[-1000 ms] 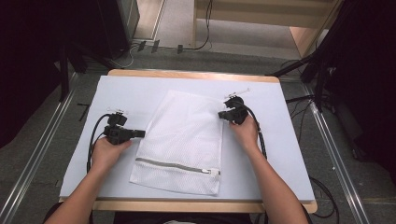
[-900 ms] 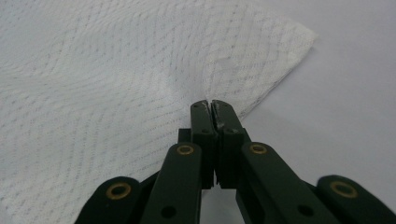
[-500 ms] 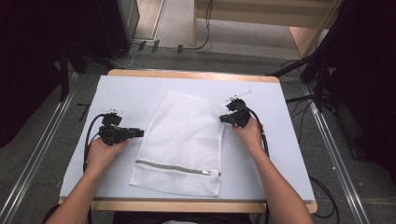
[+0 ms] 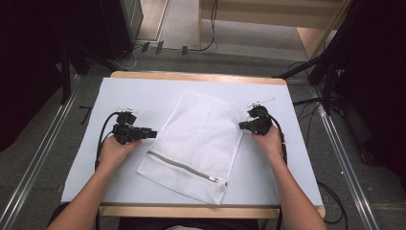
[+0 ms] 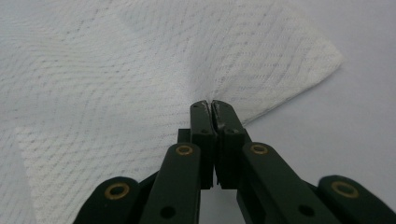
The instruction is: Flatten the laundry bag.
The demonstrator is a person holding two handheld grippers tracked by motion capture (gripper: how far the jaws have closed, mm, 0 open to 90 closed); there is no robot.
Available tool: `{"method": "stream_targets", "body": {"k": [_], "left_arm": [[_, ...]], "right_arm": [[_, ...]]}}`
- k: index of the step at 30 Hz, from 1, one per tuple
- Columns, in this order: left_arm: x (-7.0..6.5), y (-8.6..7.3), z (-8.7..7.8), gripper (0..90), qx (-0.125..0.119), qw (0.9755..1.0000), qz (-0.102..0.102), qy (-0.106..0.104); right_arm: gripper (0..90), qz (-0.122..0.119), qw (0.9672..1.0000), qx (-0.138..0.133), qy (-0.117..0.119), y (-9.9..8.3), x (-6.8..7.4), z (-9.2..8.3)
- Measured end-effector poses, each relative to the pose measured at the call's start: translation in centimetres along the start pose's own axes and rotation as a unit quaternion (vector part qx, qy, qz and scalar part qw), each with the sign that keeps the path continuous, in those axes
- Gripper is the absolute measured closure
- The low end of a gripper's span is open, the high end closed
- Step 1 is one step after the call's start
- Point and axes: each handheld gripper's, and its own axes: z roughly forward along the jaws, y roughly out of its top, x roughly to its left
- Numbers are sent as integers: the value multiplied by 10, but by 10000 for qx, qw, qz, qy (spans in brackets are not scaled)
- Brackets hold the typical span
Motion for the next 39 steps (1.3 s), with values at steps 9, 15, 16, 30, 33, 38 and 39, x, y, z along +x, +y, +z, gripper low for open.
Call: {"method": "stream_targets", "body": {"k": [9,15,16,30,33,38,39], "left_arm": [[-2,25,13,563,47,9997,204,98],[-2,58,33,571,51,9993,356,64],[0,67,41,575,51,9994,344,36],[7,101,85,586,220,9990,365,105],[6,101,93,612,279,9988,396,103],[3,100,98,808,375,9982,464,93],[2,100,98,843,407,9980,474,129]], "right_arm": [[771,108,9998,-161,-97,-14,-6,-7],[720,59,9993,-309,-181,-13,-6,-7],[705,73,9992,-330,-199,-13,-6,-7],[682,68,9990,-409,-172,-13,-1,-9],[681,46,9990,-420,-164,-13,0,-9],[677,46,9990,-423,-168,-13,1,-8],[677,51,9989,-427,-165,-13,1,-8]]}}
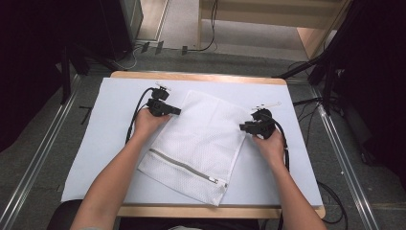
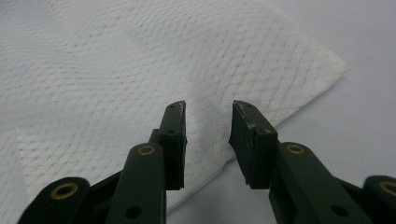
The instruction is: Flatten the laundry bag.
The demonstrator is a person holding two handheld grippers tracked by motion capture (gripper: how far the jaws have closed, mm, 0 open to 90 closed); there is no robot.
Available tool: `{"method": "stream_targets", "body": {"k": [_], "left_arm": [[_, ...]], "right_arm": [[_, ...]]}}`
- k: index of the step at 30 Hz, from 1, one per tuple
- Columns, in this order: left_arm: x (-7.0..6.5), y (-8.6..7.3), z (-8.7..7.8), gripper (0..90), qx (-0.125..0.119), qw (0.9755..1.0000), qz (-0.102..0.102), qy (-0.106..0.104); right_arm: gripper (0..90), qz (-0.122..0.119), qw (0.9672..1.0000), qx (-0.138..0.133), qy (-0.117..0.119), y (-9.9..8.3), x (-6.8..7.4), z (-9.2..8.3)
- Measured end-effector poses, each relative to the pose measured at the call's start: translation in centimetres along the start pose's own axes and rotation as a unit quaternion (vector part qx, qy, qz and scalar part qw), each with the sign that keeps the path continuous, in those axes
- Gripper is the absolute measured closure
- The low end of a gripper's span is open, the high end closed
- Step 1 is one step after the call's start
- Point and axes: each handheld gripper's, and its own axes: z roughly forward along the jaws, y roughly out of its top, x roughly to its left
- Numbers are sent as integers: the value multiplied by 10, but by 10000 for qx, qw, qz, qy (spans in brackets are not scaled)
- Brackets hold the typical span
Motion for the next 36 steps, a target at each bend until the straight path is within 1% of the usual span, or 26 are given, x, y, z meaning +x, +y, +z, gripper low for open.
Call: {"method": "stream_targets", "body": {"k": [1,3,4,6,7,8,9,10,11,12,14,15,16,18,19,20,22,25,27,28,29,30,32,33,34,36], "left_arm": [[0,0,0,890,19,10000,42,5],[1,0,-2,895,60,10000,39,25],[2,-1,-4,895,65,9999,6,79],[8,-4,-10,895,-46,9997,-197,161],[16,-8,-20,895,-133,9992,-305,227],[16,-8,-20,895,-133,9992,-305,227],[19,-10,-24,894,-180,9989,-335,277],[21,-13,-28,894,-248,9984,-401,298],[24,-16,-33,892,-283,9981,-441,324],[30,-22,-40,891,-362,9972,-534,386],[33,-26,-43,889,-370,9967,-576,429],[35,-29,-46,889,-407,9961,-623,474],[40,-36,-51,886,-473,9950,-712,510],[43,-39,-54,884,-477,9948,-743,509],[47,-44,-58,884,-531,9938,-815,532],[47,-44,-58,884,-531,9938,-815,532],[51,-50,-64,882,-584,9928,-881,567],[52,-53,-64,872,-590,9923,-922,584],[52,-54,-64,838,-561,9928,-879,594],[51,-53,-64,742,-602,9929,-880,536],[51,-53,-64,692,-602,9929,-880,536],[50,-53,-65,692,-615,9930,-840,550],[47,-52,-68,635,-643,9933,-747,599],[46,-52,-72,608,-638,9939,-713,540],[46,-52,-72,589,-638,9939,-713,540],[43,-52,-78,562,-645,9943,-677,504]], "right_arm": [[675,6,10000,-11,8,0,0,0],[675,-8,10000,-17,3,0,1,0],[672,-3,10000,-24,16,1,1,-1],[671,-35,10000,-40,33,1,3,-1],[671,-19,10000,-39,27,1,4,-1],[671,-50,10000,-47,47,1,5,0],[671,-73,9999,-52,47,2,6,0],[671,-73,9999,-52,47,2,6,0],[671,-95,9999,-30,71,3,10,2],[671,-124,9999,-32,89,3,12,3],[671,-166,9998,-2,129,4,17,6],[671,-166,9998,-2,129,4,17,6],[671,-225,9996,-7,152,5,22,8],[671,-264,9995,6,195,6,26,10],[671,-291,9994,1,208,6,28,11],[671,-291,9994,1,208,6,28,11],[671,-292,9992,-27,281,7,32,13],[671,-337,9989,-45,309,8,33,14],[671,-358,9988,-59,326,9,35,14],[671,-364,9987,-58,359,9,35,13],[671,-387,9985,-74,382,9,36,13],[671,-387,9985,-74,382,9,36,13],[671,-423,9982,-60,418,9,38,11],[671,-481,9978,-90,454,8,40,7],[671,-482,9977,-95,473,7,41,5],[671,-522,9973,-100,502,5,43,1]]}}
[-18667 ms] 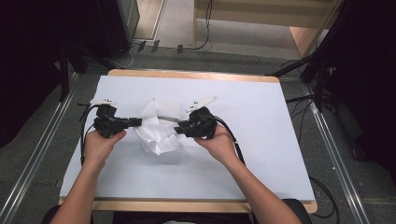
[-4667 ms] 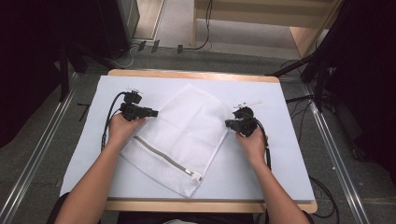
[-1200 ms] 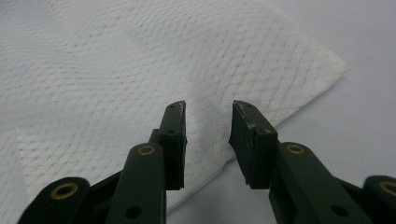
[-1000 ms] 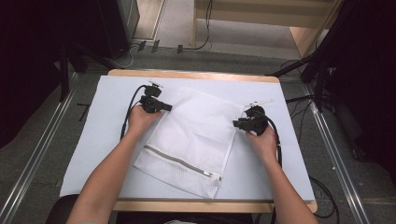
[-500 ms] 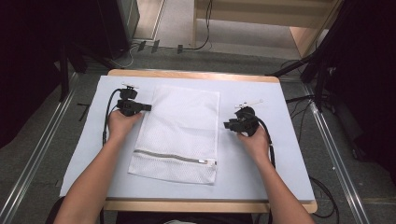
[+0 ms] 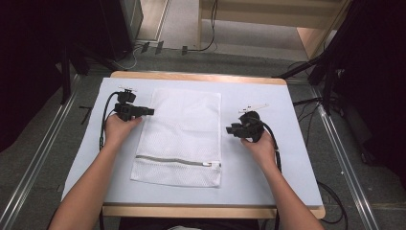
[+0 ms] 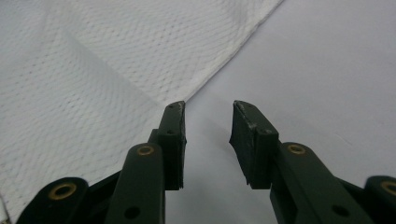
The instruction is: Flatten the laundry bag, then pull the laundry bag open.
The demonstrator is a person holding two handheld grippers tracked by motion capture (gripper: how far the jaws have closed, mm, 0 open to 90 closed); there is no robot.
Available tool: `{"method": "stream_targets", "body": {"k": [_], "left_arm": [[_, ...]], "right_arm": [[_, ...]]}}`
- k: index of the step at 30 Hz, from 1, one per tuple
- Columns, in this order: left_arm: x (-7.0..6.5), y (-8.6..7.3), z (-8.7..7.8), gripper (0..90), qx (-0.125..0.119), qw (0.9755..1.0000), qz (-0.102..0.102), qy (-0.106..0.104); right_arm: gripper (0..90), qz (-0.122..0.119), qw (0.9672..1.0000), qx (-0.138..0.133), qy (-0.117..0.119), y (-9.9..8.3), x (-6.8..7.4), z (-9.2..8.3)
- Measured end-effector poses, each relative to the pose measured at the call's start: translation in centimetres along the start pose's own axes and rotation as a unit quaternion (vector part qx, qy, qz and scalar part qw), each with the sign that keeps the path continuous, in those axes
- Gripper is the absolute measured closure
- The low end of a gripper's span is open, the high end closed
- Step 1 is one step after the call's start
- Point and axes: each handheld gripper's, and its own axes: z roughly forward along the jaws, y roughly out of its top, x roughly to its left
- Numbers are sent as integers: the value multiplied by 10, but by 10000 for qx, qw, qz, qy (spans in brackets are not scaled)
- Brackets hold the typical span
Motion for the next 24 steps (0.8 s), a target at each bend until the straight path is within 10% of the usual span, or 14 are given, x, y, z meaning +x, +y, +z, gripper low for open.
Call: {"method": "stream_targets", "body": {"k": [24], "left_arm": [[-49,-11,-40,458,-75,9966,695,-437]], "right_arm": [[664,-433,9973,44,594,-24,42,-13]]}}
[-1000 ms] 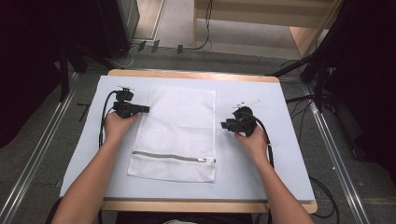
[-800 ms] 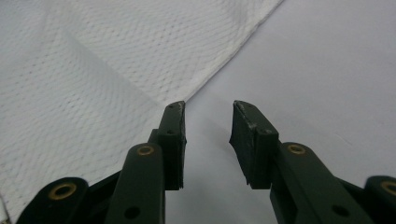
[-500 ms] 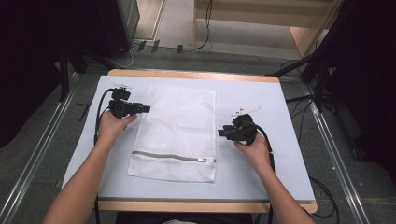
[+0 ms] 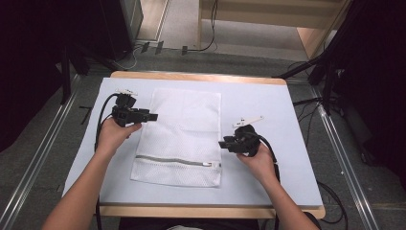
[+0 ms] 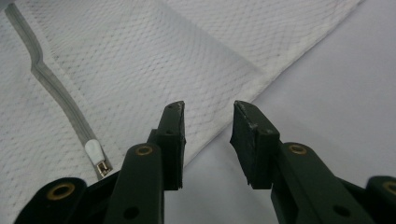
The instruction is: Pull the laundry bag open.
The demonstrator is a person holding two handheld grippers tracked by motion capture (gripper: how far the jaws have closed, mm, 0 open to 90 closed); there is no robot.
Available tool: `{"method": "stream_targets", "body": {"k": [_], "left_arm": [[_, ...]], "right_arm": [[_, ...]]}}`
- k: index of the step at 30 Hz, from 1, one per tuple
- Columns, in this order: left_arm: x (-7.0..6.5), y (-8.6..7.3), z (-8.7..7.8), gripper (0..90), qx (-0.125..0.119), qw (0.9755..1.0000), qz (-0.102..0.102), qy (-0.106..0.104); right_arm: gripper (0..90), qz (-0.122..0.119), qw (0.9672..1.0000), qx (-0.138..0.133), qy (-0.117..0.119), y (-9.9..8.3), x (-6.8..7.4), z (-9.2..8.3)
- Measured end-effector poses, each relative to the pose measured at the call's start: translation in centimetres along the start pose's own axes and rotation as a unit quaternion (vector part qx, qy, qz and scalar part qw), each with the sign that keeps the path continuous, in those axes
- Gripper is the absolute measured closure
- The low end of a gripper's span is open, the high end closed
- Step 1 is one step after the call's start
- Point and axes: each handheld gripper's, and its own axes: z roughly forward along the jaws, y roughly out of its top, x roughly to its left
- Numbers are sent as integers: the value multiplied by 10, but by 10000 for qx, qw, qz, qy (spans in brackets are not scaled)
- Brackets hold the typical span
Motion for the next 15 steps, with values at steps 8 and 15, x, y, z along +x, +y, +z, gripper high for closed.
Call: {"method": "stream_targets", "body": {"k": [8,15], "left_arm": [[-31,-13,-4,448,-19,9992,289,-273],[-48,-22,1,442,69,9982,466,-369]], "right_arm": [[765,-110,9999,49,122,-7,14,-1],[842,-186,9995,135,223,-13,26,0]]}}
